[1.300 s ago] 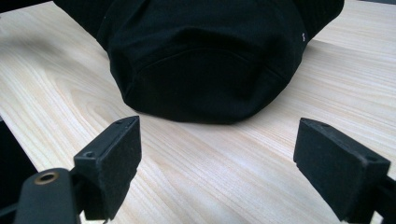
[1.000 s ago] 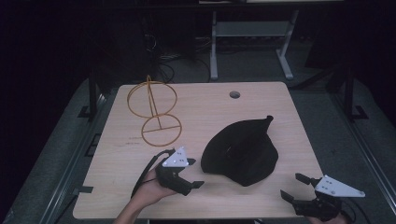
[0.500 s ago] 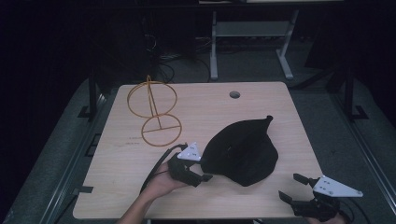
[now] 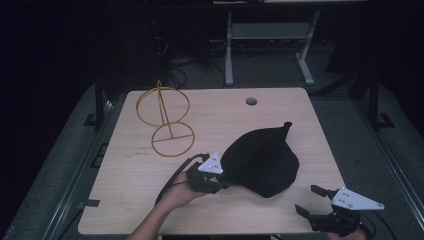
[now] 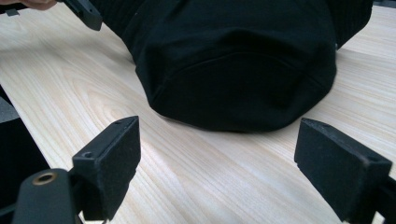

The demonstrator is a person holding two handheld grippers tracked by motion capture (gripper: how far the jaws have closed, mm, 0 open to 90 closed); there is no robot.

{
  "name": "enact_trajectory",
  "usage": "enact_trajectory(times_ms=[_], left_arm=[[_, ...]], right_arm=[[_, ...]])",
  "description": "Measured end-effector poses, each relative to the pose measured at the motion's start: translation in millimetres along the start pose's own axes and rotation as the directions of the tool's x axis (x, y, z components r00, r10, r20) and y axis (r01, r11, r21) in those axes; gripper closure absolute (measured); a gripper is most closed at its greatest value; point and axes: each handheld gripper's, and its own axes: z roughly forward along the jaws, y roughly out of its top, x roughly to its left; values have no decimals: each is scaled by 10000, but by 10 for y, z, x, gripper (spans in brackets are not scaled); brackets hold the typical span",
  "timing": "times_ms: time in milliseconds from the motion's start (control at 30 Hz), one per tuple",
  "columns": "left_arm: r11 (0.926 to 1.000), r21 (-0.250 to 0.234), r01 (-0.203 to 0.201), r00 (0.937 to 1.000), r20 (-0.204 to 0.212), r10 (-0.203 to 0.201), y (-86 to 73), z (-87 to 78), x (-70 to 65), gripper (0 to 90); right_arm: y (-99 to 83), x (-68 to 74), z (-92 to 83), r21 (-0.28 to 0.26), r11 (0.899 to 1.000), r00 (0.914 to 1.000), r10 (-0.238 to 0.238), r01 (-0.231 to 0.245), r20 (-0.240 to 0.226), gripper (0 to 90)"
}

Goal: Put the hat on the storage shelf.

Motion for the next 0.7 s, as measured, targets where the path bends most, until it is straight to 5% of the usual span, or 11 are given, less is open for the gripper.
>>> enact_trajectory(times_ms=[367,700], left_arm=[[9976,-425,-538,9984,126,543,282,-41,-73,838],[9945,-789,-685,9966,394,717,496,-69,-94,853]], right_arm=[[88,50,59,-403,9992,9996,32,-43,-280,138],[297,84,154,-581,9964,9978,-631,619,-195,138]])
